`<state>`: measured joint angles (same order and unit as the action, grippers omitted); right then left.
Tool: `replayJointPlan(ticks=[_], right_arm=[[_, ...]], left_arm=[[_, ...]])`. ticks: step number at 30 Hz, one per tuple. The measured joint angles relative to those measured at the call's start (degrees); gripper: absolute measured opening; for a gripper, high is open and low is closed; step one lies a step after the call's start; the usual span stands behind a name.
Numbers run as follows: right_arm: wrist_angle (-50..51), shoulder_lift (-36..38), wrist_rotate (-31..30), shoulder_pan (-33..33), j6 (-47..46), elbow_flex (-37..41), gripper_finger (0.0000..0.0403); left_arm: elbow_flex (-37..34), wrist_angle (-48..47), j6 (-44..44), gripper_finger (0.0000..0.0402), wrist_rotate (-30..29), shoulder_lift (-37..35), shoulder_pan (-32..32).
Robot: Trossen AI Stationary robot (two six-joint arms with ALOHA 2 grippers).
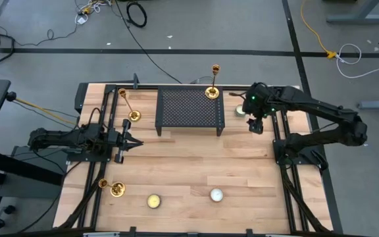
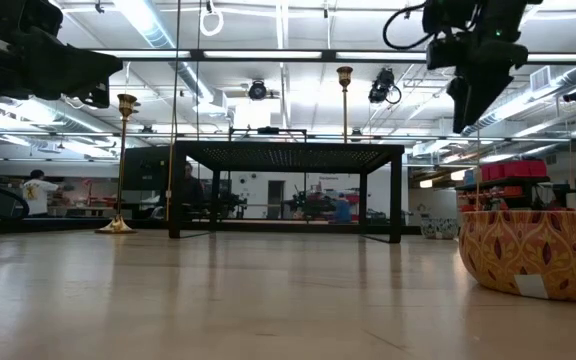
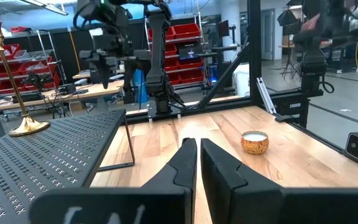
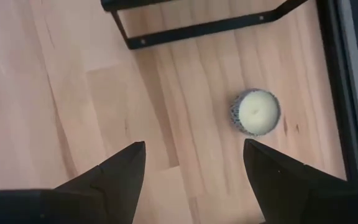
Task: Pick & Place candle stick holders
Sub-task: Put the blue scented candle on the shelf
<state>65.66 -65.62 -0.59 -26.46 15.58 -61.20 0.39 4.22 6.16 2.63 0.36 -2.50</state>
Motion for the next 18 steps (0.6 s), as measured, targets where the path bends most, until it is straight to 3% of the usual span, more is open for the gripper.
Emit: replayJointPlan(ticks=[9, 18], right_arm=[[-3.90, -3.91, -0.01, -0.99, 6.98, 0.60, 0.0272], [-7.93, -9.84, -0.18, -5.23, 7.44, 0.62, 0.0272]], left_arm=[[0.01, 0.00, 0.00, 0.0025, 0.00, -0.01, 0.02], [-0.01, 0.00, 0.01, 0.0025, 0.00, 0.00, 0.02]])
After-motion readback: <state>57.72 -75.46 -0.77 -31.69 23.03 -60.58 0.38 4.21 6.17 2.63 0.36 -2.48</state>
